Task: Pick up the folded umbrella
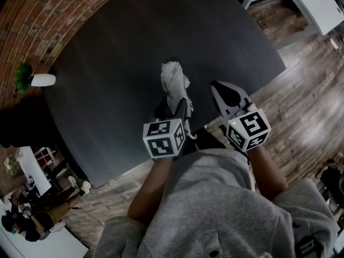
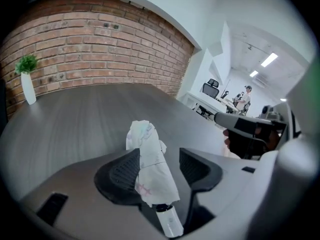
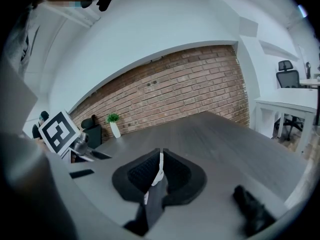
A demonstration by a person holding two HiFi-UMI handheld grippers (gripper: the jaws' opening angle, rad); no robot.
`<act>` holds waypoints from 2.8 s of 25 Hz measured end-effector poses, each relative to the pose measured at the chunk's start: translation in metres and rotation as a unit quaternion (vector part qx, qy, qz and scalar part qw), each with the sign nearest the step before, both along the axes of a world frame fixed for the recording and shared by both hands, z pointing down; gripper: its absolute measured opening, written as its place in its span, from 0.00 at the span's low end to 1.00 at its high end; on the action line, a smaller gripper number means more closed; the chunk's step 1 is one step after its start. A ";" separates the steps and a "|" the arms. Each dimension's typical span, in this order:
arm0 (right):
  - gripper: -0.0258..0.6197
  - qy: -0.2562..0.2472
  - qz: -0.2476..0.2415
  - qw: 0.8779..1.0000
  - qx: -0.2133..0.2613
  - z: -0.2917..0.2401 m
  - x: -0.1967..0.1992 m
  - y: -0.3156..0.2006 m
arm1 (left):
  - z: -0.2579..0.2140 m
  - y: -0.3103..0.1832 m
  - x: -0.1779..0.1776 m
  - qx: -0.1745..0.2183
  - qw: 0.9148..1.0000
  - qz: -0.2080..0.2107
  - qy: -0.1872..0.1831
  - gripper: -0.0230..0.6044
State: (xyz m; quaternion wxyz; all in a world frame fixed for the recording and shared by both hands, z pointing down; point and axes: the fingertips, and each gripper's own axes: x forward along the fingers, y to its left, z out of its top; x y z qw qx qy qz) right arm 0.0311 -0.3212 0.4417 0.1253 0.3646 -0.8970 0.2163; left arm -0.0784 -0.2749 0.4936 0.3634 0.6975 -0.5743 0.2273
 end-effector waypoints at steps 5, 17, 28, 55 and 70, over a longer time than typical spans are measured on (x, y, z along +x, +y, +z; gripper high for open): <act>0.09 0.008 0.004 1.000 -0.008 0.012 -0.001 -0.004 | 0.022 -0.002 0.000 -0.027 1.000 -0.001 0.013 0.49; 0.09 0.039 -0.005 0.999 -0.009 0.042 -0.013 -0.006 | 0.060 -0.010 -0.002 -0.063 0.998 -0.012 0.013 0.56; 0.09 0.031 0.013 0.999 -0.021 0.054 -0.010 -0.009 | 0.076 -0.016 0.000 -0.075 0.997 -0.015 0.013 0.58; 0.09 0.024 0.023 0.998 -0.050 0.079 0.005 0.001 | 0.102 -0.035 0.003 -0.062 0.994 -0.022 -0.084 0.59; 0.09 0.009 0.018 0.998 -0.055 0.078 0.011 0.005 | 0.101 -0.038 0.000 -0.061 0.994 -0.008 -0.091 0.53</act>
